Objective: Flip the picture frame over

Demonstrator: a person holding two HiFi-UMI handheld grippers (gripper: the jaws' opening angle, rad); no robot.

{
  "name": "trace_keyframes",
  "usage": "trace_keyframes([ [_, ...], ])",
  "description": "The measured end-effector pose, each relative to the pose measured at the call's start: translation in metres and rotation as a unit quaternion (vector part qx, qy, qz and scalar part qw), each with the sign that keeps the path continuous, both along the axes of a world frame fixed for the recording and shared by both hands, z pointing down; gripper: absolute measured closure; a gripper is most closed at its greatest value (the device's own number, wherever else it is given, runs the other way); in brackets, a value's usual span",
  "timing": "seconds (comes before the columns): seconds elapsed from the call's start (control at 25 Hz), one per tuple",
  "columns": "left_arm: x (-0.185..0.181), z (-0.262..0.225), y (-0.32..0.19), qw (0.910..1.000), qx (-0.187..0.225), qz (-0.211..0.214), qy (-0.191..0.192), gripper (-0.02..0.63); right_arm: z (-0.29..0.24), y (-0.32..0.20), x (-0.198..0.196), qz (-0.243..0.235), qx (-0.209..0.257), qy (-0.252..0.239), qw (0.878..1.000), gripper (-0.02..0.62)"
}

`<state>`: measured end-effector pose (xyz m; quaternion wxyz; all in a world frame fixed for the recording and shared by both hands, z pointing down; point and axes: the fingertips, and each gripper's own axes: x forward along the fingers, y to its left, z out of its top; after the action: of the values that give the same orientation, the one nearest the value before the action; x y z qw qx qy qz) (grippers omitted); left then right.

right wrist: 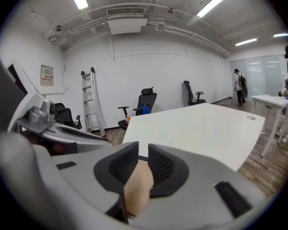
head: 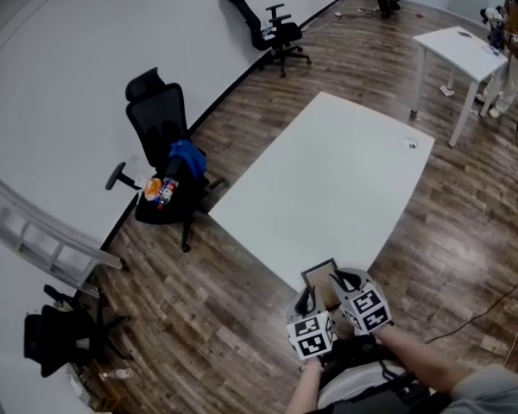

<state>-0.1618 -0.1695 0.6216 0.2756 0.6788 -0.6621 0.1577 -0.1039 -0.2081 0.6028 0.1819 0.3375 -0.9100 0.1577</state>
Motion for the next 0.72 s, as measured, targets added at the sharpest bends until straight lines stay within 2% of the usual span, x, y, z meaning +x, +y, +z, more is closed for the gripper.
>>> trace_keyframes([
  [0.24, 0.006, -0.025, 0.000, 0.9984, 0.044, 0.001, -0.034, 0.603, -0.024, 0.009, -0.002, -0.011, 0.031, -0.024, 0.999, 0.536],
  [0.32, 0.009, -0.035, 0.001, 0.9975, 0.059, 0.002, -0.039, 0.603, -0.033, 0.012, 0.000, -0.011, 0.047, -0.033, 0.998, 0.568],
  [0.72, 0.021, -0.063, 0.001, 0.9932, 0.105, 0.004, -0.051, 0.603, -0.066, 0.017, 0.006, -0.018, 0.084, -0.064, 0.994, 0.588],
])
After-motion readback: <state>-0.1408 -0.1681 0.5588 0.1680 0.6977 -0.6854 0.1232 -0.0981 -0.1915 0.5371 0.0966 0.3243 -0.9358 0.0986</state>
